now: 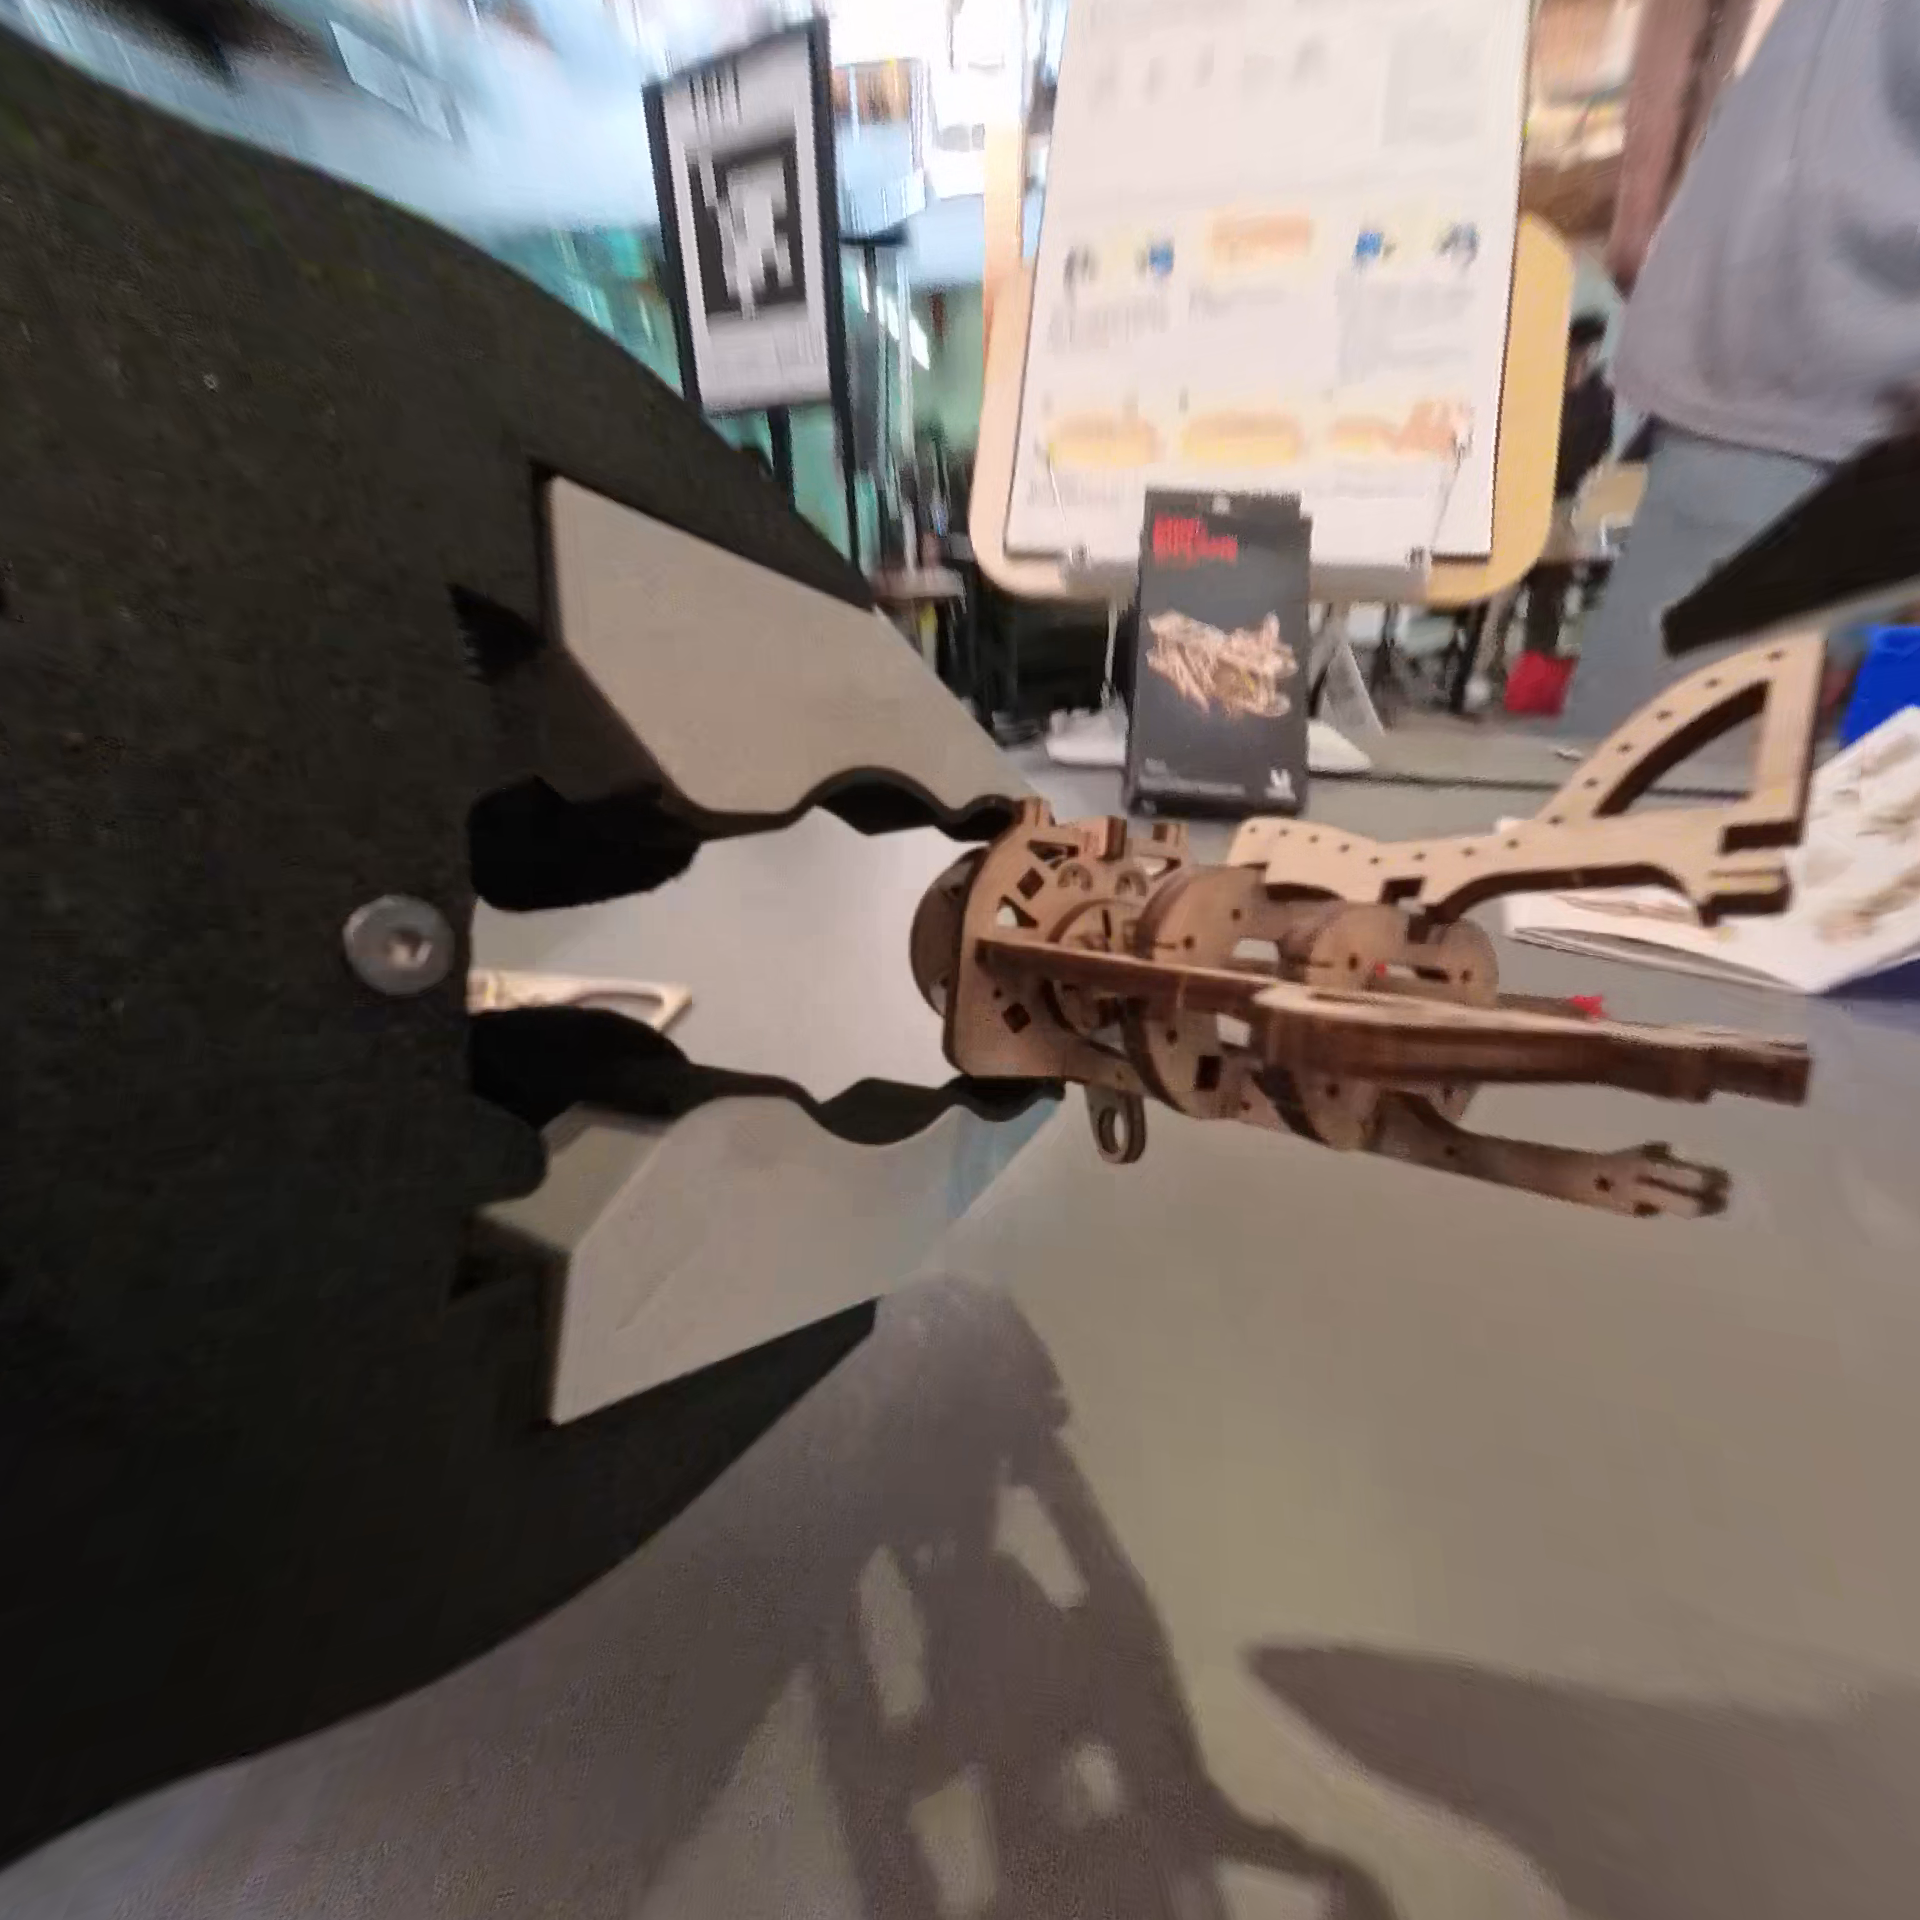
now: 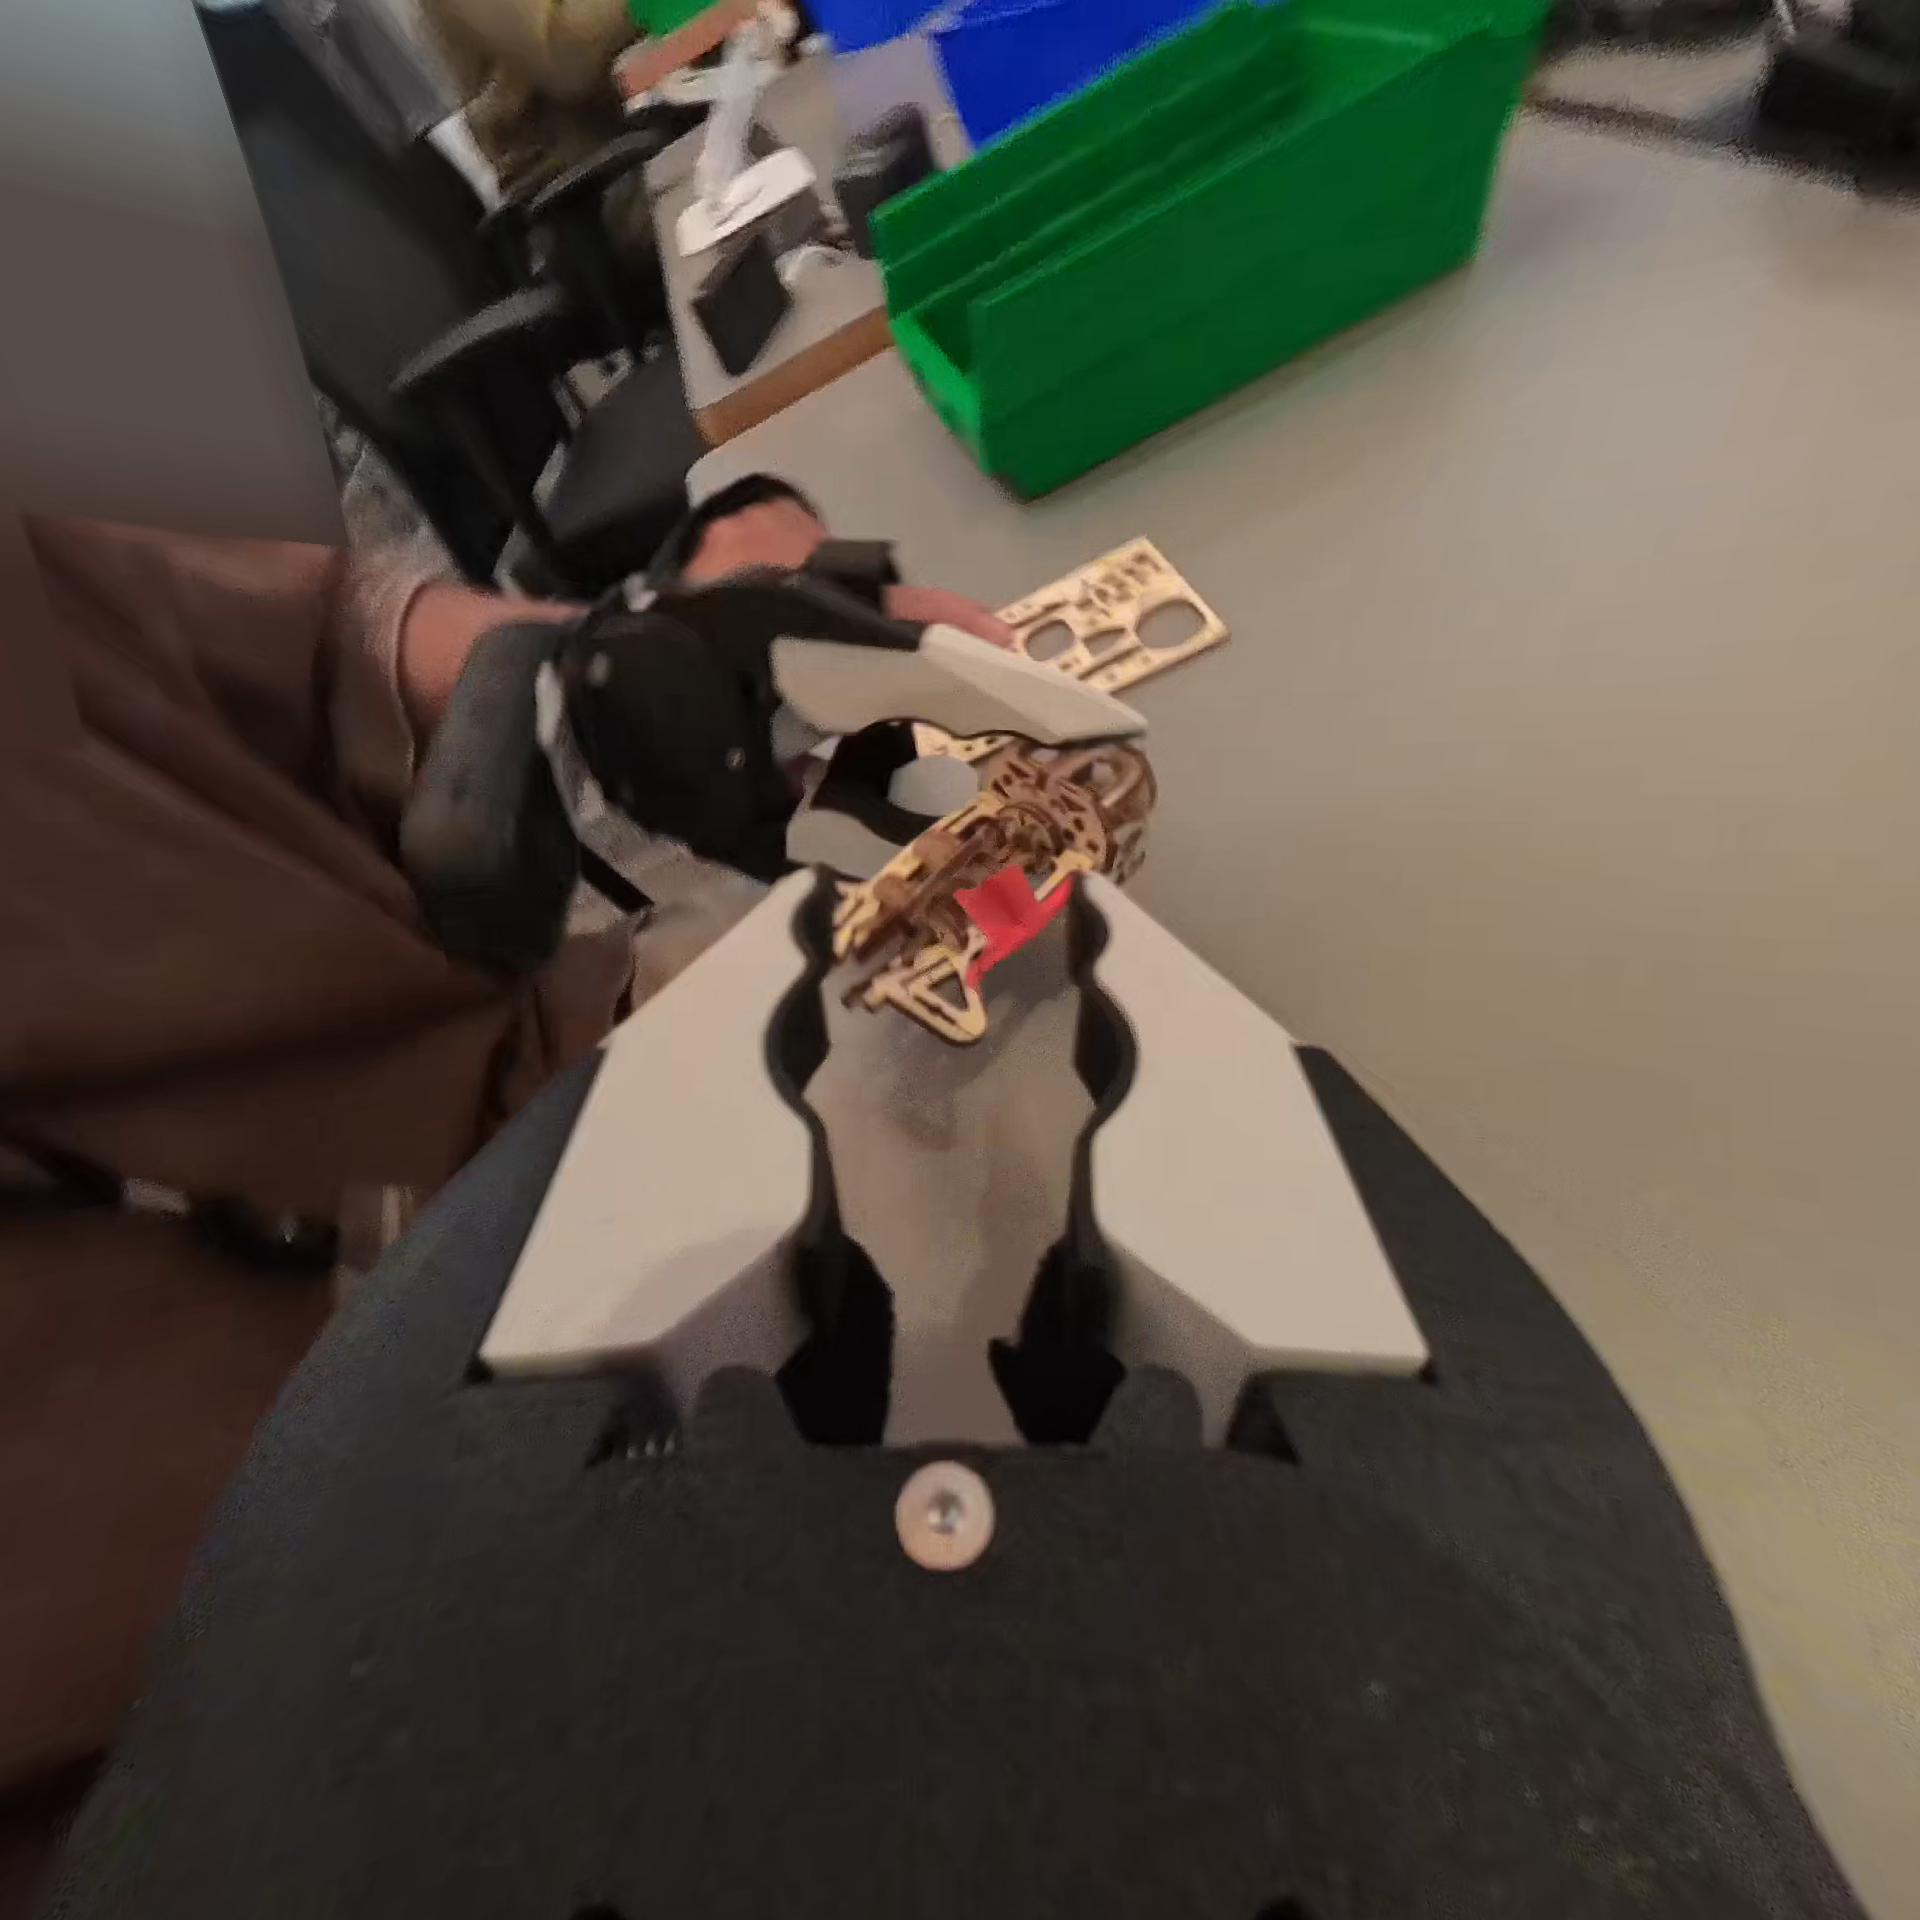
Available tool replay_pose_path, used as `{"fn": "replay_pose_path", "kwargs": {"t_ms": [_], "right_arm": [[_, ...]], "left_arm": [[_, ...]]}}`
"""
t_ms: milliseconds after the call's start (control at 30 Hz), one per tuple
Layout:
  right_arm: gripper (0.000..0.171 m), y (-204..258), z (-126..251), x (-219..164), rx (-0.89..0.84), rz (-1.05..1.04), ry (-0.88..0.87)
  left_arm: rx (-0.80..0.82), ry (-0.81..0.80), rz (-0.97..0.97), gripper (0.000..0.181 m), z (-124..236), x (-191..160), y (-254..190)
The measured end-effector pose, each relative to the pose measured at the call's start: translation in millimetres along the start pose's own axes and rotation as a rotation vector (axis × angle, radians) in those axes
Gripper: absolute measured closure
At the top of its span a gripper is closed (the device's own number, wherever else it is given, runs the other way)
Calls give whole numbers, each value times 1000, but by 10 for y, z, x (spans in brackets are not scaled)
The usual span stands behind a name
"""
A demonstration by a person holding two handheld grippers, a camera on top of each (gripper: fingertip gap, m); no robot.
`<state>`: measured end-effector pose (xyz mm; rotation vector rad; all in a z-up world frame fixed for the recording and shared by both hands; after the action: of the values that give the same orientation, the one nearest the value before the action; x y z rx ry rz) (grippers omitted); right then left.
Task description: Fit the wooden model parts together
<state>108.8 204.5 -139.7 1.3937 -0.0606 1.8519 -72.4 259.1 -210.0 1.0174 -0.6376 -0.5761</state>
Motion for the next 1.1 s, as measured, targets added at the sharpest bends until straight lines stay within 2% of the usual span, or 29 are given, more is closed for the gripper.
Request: {"fn": "replay_pose_path", "kwargs": {"t_ms": [33, 133, 267, 400, 500, 733, 1100], "right_arm": [[140, -29, -45, -25, -23, -72, 1], [146, -42, -215, -155, -133, -115, 6], [149, -17, -357, -295, -257, -79, 50], [154, -18, -411, -334, -300, -98, 64], [167, -29, -429, -347, -363, -81, 84], [169, -48, -448, -370, -561, -29, 204], [168, -86, -390, -380, -569, -110, 220]], "left_arm": [[54, 34, -69, 138, -38, -4, -52], [158, 71, -198, 139, -141, 6, -156], [216, 60, -175, 139, -213, 32, -131], [251, 53, -188, 139, -292, 41, -172], [256, 43, -203, 139, -362, 51, -219], [238, 25, -191, 138, -494, 80, -314], [242, 9, -179, 138, -618, 162, -349]]}}
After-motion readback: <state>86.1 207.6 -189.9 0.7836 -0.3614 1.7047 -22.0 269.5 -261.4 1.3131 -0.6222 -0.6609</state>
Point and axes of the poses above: each gripper's, where its closed fingertips meet, z back along the fingers, x out of its top, y = z × x across the jaws, the point moved 10 cm from there along z, back along the fingers, and after that the axes turned 2 degrees about -z, right-handed, at the moved point
